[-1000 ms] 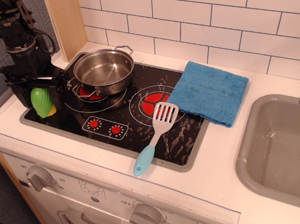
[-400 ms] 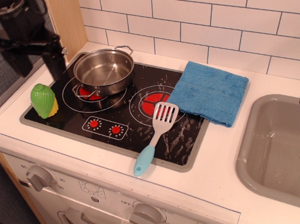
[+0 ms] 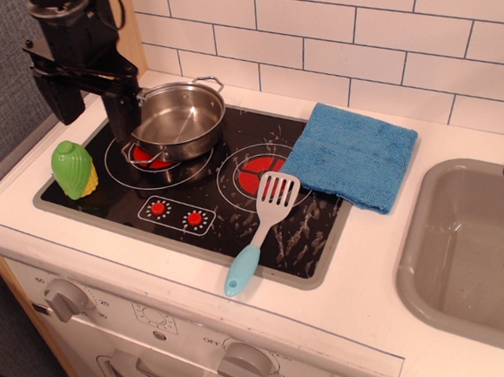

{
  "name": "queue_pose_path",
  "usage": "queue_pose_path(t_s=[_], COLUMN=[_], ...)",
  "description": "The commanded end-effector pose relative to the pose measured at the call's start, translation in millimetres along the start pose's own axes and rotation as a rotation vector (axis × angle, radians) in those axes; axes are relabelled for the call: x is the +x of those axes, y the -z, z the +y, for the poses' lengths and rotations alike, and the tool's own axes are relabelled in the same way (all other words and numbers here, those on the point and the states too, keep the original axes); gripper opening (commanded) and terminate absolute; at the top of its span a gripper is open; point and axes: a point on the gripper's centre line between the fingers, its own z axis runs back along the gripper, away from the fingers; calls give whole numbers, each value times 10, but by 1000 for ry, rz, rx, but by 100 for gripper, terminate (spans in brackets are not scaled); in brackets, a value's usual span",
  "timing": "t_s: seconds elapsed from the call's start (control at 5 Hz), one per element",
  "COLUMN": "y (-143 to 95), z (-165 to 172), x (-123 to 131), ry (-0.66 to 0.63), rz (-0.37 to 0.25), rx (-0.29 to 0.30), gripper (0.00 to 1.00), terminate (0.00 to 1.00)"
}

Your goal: Moving the green object in front of the pot.

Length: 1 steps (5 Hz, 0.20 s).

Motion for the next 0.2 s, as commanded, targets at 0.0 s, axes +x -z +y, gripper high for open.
queue_pose_path(t_s=[0.0], y=[-133], z=[17], x=[-15], ry=[-1], rz=[-35], rx=[20], gripper=[100], terminate=[100])
